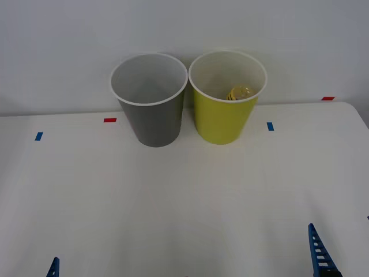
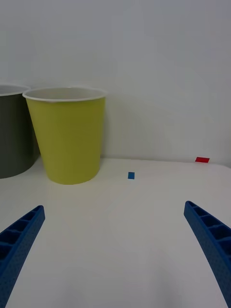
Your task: Put cans in the gray bin and PET bottles in the light green bin.
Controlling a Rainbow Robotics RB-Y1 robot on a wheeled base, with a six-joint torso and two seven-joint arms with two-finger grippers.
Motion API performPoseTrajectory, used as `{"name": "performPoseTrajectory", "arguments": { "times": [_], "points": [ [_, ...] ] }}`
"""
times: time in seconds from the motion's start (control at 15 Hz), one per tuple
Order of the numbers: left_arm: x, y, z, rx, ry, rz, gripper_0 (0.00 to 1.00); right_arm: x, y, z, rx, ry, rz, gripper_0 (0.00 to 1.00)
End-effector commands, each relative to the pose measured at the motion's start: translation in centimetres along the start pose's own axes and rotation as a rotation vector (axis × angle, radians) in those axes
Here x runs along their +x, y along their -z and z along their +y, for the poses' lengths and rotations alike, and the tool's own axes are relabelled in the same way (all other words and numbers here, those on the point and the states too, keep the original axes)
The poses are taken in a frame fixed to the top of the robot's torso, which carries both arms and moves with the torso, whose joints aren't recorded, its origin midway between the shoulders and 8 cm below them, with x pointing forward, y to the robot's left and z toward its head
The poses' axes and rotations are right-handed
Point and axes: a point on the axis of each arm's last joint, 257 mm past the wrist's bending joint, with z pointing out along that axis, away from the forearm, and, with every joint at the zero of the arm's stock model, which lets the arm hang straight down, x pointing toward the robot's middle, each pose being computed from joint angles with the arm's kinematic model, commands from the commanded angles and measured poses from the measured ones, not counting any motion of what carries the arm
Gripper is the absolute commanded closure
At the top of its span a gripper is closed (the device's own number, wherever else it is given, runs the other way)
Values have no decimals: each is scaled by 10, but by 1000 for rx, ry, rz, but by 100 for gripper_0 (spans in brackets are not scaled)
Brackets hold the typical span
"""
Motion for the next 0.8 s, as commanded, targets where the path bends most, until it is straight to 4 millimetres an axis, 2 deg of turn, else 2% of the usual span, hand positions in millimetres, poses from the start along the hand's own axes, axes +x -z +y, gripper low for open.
{"name": "performPoseTrajectory", "arguments": {
  "times": [0.07, 0.8],
  "points": [
    [0, 0, 0, 0, 0, 0, 0, 0, 0, 0, 0, 0, 0, 0],
    [0, 0, 0, 0, 0, 0, 0, 0, 0, 0, 0, 0, 0, 0]
  ]
}}
